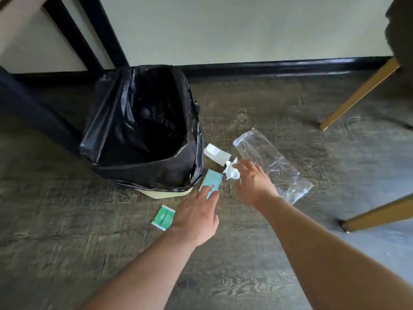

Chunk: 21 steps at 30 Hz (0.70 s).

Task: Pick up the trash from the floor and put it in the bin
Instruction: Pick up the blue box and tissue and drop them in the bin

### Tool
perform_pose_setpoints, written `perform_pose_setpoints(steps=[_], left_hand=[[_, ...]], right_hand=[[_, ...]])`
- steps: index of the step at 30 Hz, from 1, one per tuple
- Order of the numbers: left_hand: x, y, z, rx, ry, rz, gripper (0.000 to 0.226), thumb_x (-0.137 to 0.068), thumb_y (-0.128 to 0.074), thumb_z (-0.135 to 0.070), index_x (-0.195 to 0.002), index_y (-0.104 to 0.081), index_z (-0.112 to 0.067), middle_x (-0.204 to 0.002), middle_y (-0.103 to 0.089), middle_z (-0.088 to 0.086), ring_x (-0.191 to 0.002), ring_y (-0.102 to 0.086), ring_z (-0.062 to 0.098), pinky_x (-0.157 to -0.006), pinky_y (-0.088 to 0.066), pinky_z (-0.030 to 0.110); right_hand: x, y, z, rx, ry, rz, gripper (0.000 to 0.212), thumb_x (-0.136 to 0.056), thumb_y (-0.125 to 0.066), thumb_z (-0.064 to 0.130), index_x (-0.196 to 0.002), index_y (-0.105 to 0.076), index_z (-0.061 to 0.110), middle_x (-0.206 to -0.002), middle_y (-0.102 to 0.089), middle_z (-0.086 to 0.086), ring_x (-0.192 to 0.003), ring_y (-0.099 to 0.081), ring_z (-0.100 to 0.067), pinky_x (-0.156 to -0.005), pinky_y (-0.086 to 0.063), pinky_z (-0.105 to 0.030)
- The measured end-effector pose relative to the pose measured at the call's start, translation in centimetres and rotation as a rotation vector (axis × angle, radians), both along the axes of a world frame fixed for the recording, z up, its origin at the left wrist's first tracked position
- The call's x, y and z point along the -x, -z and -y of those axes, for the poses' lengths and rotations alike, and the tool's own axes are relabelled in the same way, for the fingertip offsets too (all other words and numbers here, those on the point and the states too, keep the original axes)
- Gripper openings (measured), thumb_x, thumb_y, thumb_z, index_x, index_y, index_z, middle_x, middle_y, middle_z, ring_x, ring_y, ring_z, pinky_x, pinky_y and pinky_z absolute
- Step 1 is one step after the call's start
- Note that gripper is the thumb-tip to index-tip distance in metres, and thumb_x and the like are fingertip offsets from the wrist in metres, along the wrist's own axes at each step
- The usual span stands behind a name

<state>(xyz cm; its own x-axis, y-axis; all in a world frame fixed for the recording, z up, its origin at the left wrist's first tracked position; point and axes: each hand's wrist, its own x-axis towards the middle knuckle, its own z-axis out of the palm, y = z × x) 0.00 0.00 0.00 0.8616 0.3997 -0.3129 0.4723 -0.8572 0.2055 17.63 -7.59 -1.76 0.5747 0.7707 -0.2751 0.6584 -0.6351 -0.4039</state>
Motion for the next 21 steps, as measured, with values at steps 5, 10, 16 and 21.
perform_pose_setpoints(steps=[5, 10, 16, 21], left_hand=[[-3.0, 5.4, -0.5, -0.002, -0.135, -0.116, 0.059, -0.099, -0.051, -0.037, -0.152, -0.03, -0.021, -0.161, -0.028, 0.004, -0.142, -0.038, 0.028, -0.105, -0.047, 0.045], [-4.3, 8.3, -0.4, -0.034, -0.185, -0.13, 0.066, -0.098, -0.052, -0.042, -0.155, -0.024, -0.023, -0.166, -0.02, 0.006, -0.142, -0.036, 0.032, -0.11, -0.043, 0.048], [-6.2, 10.6, -0.3, -0.105, -0.291, -0.105, 0.063, -0.101, -0.054, -0.042, -0.154, -0.025, -0.026, -0.167, -0.02, 0.016, -0.132, -0.047, 0.037, -0.098, -0.05, 0.045], [-6.6, 9.9, -0.7, -0.157, -0.25, -0.086, 0.052, -0.096, -0.055, -0.014, -0.143, -0.035, -0.025, -0.142, -0.044, 0.014, -0.114, -0.054, 0.034, -0.089, -0.051, 0.041]], right_hand=[[-1.6, 5.8, -2.9, 0.198, -0.057, -0.09, 0.047, -0.096, -0.051, 0.022, -0.142, -0.059, 0.028, -0.168, -0.023, 0.005, -0.15, -0.029, -0.028, -0.118, -0.039, -0.046], [-3.0, 7.6, -4.1, 0.152, -0.047, -0.065, 0.041, -0.094, -0.049, 0.009, -0.131, -0.065, 0.009, -0.158, -0.043, 0.0, -0.141, -0.044, -0.03, -0.111, -0.046, -0.046], [-3.8, 6.1, -2.6, 0.036, -0.054, -0.055, 0.037, -0.09, -0.049, -0.002, -0.118, -0.072, 0.007, -0.148, -0.054, -0.005, -0.137, -0.053, -0.03, -0.11, -0.048, -0.038], [-3.6, 4.5, -1.0, -0.05, -0.07, -0.033, 0.042, -0.093, -0.049, 0.001, -0.129, -0.068, 0.011, -0.15, -0.053, -0.005, -0.139, -0.052, -0.029, -0.114, -0.04, -0.033]])
